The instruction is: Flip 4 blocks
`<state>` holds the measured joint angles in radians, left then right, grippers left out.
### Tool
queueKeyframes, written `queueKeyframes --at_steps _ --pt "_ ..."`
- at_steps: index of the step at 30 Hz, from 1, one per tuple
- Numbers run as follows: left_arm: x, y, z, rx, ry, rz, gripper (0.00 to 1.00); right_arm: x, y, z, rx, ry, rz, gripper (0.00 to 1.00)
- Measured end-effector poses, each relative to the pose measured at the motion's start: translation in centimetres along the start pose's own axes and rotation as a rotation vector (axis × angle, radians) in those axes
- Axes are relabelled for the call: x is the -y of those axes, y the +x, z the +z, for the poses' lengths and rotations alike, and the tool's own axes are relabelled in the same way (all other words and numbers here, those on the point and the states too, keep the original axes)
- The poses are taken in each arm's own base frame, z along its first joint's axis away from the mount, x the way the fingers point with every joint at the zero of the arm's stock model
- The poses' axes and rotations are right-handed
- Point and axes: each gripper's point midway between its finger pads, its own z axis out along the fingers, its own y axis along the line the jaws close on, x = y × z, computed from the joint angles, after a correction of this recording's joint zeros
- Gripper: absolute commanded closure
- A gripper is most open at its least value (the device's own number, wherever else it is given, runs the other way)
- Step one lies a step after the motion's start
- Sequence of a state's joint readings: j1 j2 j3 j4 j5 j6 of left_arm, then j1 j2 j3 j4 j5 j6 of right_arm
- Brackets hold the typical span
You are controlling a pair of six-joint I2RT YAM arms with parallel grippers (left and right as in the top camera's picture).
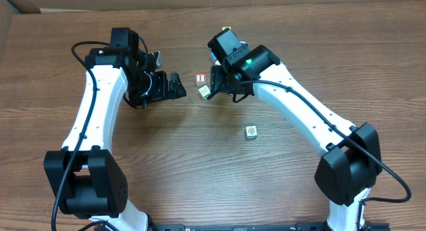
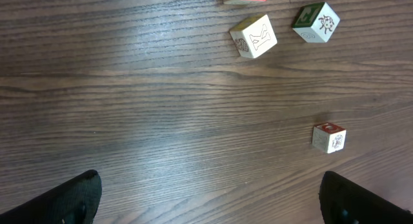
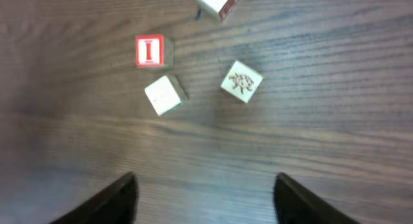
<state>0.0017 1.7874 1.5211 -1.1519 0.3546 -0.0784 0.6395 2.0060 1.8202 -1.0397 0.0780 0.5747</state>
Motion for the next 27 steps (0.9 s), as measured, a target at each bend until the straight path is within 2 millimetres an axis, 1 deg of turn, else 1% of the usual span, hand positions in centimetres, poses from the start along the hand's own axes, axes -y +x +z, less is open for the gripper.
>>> queueKeyframes --at_steps 2,4,6,9,12,17,19,23,24,27 --pt "0.0 0.0 0.0 0.000 0.000 0.000 0.00 0.1 -0.3 0.7 0.022 0.003 0.002 0.26" --pt "0.0 0.0 0.0 0.000 0.000 0.000 0.00 0.2 -0.4 1.6 0.043 0.004 0.031 0.30" --pt "0.0 0.0 0.0 0.000 0.000 0.000 0.00 0.3 -0.5 2.7 0.062 -0.004 0.072 0.30" --pt "0.0 0.0 0.0 0.000 0.000 0.000 0.00 0.7 -0.3 4.7 0.084 0.000 0.144 0.31" --pt "0.0 0.0 0.0 0.000 0.000 0.000 0.00 1.3 0.0 7.3 0.110 0.005 0.211 0.32" --pt "0.0 0.0 0.0 0.000 0.000 0.000 0.00 1.7 0.3 10.8 0.140 0.004 0.256 0.33" --pt "0.0 0.0 0.0 0.000 0.000 0.000 0.00 2.3 0.6 11.7 0.144 0.027 0.274 0.33" --pt "0.0 0.0 0.0 0.000 0.000 0.000 0.00 3.1 0.4 12.7 0.172 0.064 0.305 0.34" --pt "0.0 0.0 0.0 0.000 0.000 0.000 0.00 3.2 0.4 12.8 0.177 0.069 0.309 0.36" --pt "0.0 0.0 0.0 0.000 0.000 0.000 0.00 3.4 0.1 13.1 0.195 0.075 0.319 0.51"
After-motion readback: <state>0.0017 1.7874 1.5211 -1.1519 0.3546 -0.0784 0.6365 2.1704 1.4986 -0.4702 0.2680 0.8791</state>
